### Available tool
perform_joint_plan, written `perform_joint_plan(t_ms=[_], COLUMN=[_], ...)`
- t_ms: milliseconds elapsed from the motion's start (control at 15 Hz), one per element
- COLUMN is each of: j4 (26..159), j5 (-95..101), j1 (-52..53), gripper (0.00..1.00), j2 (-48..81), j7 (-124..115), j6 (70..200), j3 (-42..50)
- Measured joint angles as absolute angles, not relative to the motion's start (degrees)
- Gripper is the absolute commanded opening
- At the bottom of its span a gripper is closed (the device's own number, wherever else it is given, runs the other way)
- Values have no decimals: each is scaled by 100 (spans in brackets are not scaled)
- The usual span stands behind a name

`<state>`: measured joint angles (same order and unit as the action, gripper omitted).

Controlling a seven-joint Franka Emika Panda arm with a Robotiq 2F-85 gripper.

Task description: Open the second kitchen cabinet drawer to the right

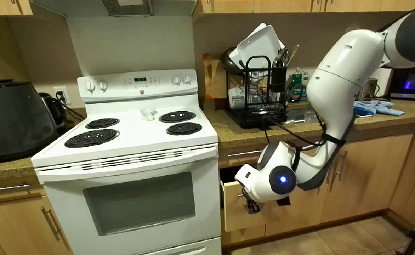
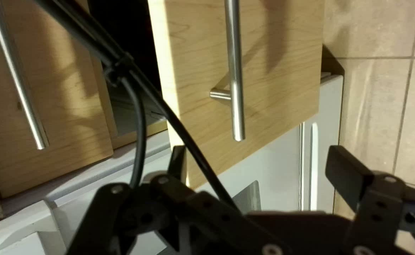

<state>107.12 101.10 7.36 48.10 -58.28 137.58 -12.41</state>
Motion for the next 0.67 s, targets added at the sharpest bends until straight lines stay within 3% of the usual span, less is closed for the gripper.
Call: perform_joint_plan(t_ms=[667], j4=[10475], j5=[7178], j1=[159], gripper=[100], j2=[4483], j7=[-3625], j6=[14664], j3=[-1115])
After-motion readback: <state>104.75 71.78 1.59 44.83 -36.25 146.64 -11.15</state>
